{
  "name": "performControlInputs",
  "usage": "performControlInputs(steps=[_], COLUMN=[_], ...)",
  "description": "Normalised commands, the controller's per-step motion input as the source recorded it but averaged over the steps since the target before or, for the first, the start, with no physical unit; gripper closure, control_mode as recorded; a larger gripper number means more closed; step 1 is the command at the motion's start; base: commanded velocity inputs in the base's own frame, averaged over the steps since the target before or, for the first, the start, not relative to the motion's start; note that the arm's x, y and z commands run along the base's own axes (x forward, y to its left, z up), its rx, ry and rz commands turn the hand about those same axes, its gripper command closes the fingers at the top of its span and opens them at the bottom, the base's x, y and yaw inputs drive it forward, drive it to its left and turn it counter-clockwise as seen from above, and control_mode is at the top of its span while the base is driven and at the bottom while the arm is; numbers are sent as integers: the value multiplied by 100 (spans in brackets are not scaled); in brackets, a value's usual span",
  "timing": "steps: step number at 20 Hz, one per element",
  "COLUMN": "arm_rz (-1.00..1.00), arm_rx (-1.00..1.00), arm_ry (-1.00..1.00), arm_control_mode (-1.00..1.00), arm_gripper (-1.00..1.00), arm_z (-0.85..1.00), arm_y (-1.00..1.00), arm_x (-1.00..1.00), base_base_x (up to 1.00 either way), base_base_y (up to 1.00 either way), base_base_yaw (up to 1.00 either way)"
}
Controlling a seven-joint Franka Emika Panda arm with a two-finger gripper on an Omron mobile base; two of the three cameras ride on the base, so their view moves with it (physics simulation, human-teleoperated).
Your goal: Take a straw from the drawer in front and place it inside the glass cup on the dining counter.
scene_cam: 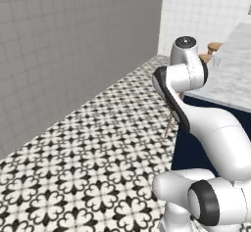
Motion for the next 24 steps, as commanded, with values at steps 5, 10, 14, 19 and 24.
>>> performControlInputs(steps=[5,10,14,19,24], arm_rz=[0,0,0,0,0], arm_rx=[0,0,0,0,0], arm_ry=[0,0,0,0,0], arm_control_mode=[100,100,100,100,100], arm_gripper=[100,100,100,100,100], arm_z=[0,0,0,0,0], arm_y=[0,0,0,0,0], arm_x=[0,0,0,0,0], base_base_x=[95,95,94,86,90], base_base_y=[81,84,81,85,87], base_base_yaw=[-43,-45,-48,-55,-59])
